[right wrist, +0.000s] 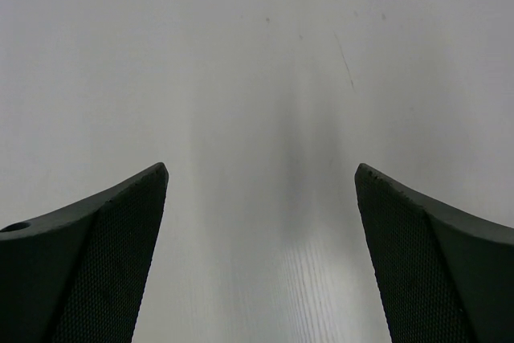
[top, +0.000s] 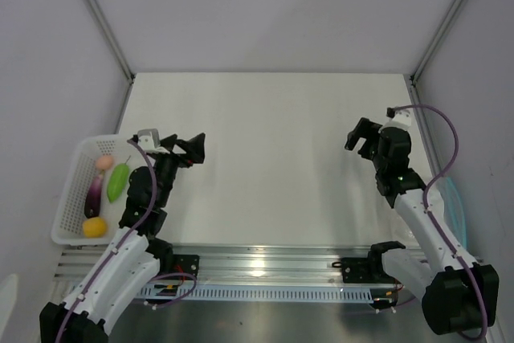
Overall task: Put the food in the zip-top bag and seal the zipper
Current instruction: Move the zipper food storage bag to the center of the board.
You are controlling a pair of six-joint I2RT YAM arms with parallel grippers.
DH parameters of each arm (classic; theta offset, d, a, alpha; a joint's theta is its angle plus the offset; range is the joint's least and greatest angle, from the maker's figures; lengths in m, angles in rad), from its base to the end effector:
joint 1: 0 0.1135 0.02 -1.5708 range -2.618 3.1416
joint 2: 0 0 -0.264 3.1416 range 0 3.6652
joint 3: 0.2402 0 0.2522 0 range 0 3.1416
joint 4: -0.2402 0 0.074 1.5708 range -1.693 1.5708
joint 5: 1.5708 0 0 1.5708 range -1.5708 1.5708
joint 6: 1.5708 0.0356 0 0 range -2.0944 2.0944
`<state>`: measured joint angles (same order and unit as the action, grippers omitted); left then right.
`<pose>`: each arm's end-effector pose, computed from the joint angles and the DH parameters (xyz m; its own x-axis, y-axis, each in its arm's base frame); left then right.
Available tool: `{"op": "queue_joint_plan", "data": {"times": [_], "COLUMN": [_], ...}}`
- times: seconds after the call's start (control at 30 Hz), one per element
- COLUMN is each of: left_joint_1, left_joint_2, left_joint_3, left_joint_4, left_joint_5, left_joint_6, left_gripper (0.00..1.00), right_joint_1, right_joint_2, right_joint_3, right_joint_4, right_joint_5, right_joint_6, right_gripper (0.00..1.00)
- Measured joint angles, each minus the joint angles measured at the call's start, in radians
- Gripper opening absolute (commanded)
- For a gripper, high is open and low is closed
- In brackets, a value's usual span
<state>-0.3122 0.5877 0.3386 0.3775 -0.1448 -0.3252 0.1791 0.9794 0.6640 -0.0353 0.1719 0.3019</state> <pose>0.1546 -0.0445 0.2716 0.0619 -0.3522 -0.9339 0.1979 0.9214 -0.3344 0.2242 0.0344 0.2762 -0.3280 0.2384 -0.9141 0.0839 0.9712 0.2231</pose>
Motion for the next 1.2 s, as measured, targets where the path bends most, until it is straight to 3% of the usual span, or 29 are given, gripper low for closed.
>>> {"op": "queue_joint_plan", "data": {"times": [0.27,0.4,0.57,0.87,1.07,1.2], "left_joint_1": [-0.046,-0.106,-0.180,-0.181,-0.181,-0.181], "left_joint_2": [0.094,0.167,0.138,0.120,0.043,0.024], "left_joint_3": [0.109,0.182,0.190,0.290,0.239,0.239], "left_joint_4": [-0.132,-0.180,-0.201,-0.437,-0.444,-0.449], "left_joint_5": [0.194,0.304,0.357,0.318,0.324,0.325], "left_joint_6": [-0.084,-0.062,-0.045,-0.158,-0.221,-0.234], "left_gripper": [0.99,0.99,0.99,1.00,1.00,1.00], "right_joint_1": [-0.151,-0.209,-0.264,-0.437,-0.436,-0.368], "right_joint_2": [0.108,0.119,0.119,0.106,0.145,0.204], "right_joint_3": [0.188,0.192,0.172,0.040,0.001,-0.015], "right_joint_4": [-0.344,-0.451,-0.525,-0.528,-0.480,-0.440], "right_joint_5": [0.159,0.252,0.338,0.273,0.128,0.048], "right_joint_6": [0.132,0.177,0.237,0.267,0.243,0.240], "right_gripper": [0.99,0.99,0.99,0.99,0.99,0.99]}}
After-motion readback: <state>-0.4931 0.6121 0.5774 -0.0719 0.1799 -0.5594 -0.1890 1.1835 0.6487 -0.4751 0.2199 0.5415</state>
